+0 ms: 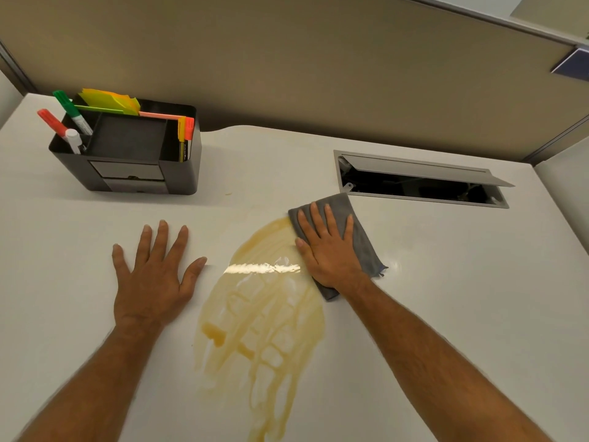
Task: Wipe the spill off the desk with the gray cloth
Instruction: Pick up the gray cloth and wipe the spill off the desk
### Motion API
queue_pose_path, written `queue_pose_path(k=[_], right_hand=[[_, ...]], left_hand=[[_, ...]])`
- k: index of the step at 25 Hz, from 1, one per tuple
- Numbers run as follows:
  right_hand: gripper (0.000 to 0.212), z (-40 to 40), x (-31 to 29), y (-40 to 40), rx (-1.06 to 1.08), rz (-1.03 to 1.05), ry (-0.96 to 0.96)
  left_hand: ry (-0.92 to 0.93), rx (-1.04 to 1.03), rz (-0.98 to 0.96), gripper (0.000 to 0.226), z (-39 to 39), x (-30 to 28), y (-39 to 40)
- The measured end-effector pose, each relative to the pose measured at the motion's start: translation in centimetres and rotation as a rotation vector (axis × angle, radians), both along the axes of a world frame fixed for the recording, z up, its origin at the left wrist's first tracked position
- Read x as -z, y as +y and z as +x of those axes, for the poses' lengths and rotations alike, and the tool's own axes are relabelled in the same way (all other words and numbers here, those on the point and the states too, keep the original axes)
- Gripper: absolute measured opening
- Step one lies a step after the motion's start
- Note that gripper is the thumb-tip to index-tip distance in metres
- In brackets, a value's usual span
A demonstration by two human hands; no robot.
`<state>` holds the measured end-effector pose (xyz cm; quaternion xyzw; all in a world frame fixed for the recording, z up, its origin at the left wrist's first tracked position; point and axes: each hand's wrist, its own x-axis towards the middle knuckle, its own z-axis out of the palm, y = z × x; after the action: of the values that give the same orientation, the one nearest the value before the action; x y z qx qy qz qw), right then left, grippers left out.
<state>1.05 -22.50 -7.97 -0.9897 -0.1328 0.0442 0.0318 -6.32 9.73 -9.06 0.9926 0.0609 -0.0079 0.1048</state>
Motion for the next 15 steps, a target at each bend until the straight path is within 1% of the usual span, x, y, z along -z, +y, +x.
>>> queue_pose_path(k=[4, 7, 10, 15], right_hand=[[0.073, -4.7, 0.2, -0.2, -0.013, 0.0, -0.022], [0.071, -7.4, 0.4, -0.2, 0.026, 0.003, -0.034], [0.068, -10.3, 0.6, 0.3, 0.088, 0.012, -0.055], [0.064, -14.3, 1.4, 2.1, 0.264, 0.025, -0.112]], left_hand=[[-0.001, 0.001, -0.013, 0.079, 0.0, 0.0, 0.0], [0.003, 0.003, -0.009, 0.08, 0.0, -0.1, 0.0], [0.0, 0.009, -0.009, 0.082, 0.0, -0.2, 0.0], [0.001, 0.006, 0.006, 0.083, 0.1, -0.1, -0.1]])
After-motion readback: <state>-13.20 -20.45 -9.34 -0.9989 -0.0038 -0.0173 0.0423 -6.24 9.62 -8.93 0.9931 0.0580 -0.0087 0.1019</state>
